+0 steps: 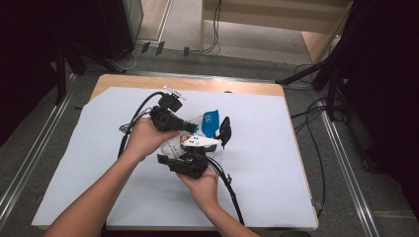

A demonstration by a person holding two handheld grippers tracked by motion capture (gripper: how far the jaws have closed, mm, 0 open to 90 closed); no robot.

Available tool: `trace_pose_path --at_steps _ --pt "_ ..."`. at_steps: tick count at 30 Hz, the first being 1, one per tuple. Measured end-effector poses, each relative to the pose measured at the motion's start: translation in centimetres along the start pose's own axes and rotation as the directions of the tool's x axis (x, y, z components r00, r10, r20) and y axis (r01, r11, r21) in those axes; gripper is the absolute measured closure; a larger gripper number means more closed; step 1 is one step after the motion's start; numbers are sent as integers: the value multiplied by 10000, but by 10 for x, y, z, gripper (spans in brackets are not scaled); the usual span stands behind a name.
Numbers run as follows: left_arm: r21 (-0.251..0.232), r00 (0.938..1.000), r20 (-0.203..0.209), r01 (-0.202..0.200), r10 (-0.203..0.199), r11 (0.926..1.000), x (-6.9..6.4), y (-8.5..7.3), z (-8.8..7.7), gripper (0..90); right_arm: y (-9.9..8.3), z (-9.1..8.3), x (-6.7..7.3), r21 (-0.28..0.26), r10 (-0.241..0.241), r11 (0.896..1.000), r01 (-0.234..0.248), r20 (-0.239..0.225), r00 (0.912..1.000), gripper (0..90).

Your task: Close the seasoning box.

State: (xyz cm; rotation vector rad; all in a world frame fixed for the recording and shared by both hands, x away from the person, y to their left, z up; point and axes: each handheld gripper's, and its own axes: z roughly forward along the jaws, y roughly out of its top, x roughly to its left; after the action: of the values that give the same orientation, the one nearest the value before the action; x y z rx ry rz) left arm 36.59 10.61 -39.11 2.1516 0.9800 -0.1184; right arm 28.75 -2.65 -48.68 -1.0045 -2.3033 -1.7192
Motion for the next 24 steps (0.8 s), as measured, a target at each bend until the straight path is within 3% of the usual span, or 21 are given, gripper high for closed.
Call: trace_pose_path --at_steps 11,16,24 --pt "-26 9997 -23 226 -226 9997 0 1 0 893 0 0 0 -82 -27 10000 27 -63 10000 628" --pt "-40 9998 -42 187 -187 9998 -2 1 0 893 0 0 1 -36 -169 9998 170 53 9998 646" --pt "-139 9998 -176 81 -83 9999 -3 1 -1 895 0 1 0 -60 32 10000 -32 -9 10000 660"
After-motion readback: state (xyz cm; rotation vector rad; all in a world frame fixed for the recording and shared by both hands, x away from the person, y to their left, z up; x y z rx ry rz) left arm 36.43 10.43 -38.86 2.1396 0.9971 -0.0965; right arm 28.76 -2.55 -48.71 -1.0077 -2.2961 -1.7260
